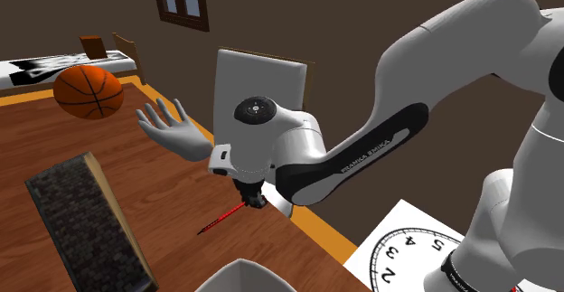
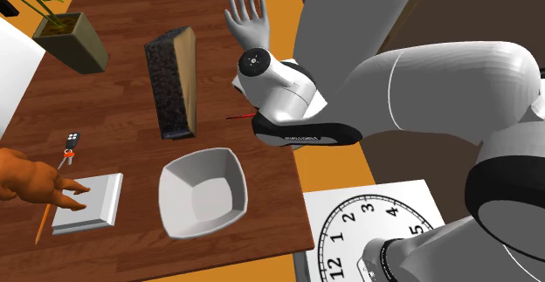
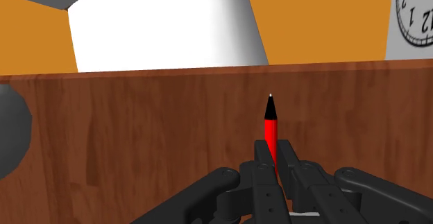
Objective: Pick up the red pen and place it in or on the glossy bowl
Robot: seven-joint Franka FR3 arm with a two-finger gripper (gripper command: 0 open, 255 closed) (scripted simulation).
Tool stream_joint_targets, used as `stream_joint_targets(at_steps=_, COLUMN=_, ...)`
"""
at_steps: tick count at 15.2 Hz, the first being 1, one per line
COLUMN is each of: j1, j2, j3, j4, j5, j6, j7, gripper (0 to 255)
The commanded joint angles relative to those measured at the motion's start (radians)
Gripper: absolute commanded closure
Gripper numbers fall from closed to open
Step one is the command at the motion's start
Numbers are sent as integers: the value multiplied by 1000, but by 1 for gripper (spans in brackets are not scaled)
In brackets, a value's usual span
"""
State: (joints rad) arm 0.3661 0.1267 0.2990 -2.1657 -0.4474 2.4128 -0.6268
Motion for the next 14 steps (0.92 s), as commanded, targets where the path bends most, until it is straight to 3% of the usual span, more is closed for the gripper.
stream_joint_targets(at_steps=1, j1=0, j2=-16, j3=4, j4=7, j5=16, j6=-21, j7=-13, gripper=255)
stream_joint_targets(at_steps=14, j1=-2, j2=-104, j3=15, j4=82, j5=105, j6=-166, j7=-104, gripper=255)
